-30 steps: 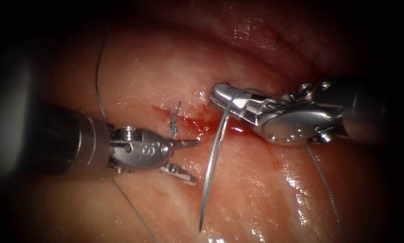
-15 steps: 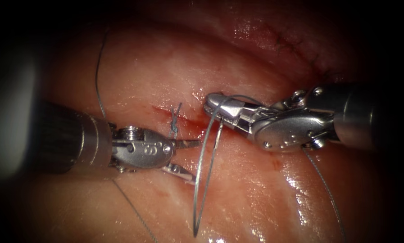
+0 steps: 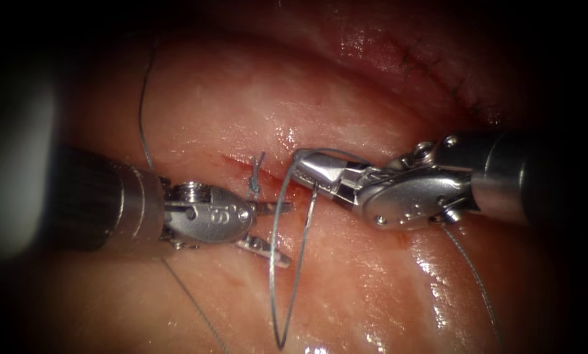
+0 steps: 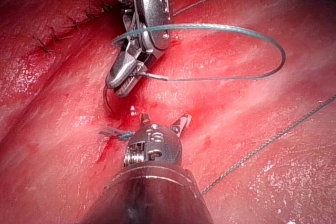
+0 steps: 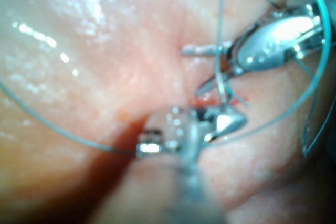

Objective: Wound Closure

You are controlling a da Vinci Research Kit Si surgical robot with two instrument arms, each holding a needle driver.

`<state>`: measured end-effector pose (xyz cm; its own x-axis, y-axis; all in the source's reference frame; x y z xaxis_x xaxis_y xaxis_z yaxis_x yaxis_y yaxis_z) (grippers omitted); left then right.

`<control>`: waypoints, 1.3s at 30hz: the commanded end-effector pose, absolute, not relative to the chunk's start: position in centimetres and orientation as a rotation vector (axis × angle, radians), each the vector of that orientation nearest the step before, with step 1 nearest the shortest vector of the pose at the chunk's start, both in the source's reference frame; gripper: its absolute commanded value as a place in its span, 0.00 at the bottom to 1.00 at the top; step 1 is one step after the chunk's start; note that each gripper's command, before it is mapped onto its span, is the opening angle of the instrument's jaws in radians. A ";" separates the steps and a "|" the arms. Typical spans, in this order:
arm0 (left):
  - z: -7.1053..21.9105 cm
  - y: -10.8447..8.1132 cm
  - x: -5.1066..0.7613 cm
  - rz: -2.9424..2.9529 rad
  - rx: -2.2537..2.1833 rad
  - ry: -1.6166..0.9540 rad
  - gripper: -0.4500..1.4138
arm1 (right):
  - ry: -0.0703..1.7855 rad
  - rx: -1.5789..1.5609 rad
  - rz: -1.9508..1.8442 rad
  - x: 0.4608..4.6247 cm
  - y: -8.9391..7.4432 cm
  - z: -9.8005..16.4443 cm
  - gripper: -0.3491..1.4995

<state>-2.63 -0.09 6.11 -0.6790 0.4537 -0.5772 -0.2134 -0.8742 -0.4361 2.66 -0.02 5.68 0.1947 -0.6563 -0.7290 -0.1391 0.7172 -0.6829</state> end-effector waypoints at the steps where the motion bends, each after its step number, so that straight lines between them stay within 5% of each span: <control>1: 6.2 -0.2 -2.68 2.537 -1.001 -0.481 0.41 | 1.358 -0.735 -0.398 2.71 0.0 5.7 0.00; 39: 6.3 -0.1 -2.64 2.535 -0.992 -0.485 0.41 | 1.473 -0.517 -0.121 2.65 0.5 5.6 0.00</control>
<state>-2.60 -0.07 6.21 -0.6819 0.4568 -0.5713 -0.2166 -0.8721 -0.4389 2.59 0.53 5.52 0.1095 -0.3752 -0.9205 -0.2346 0.8901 -0.3907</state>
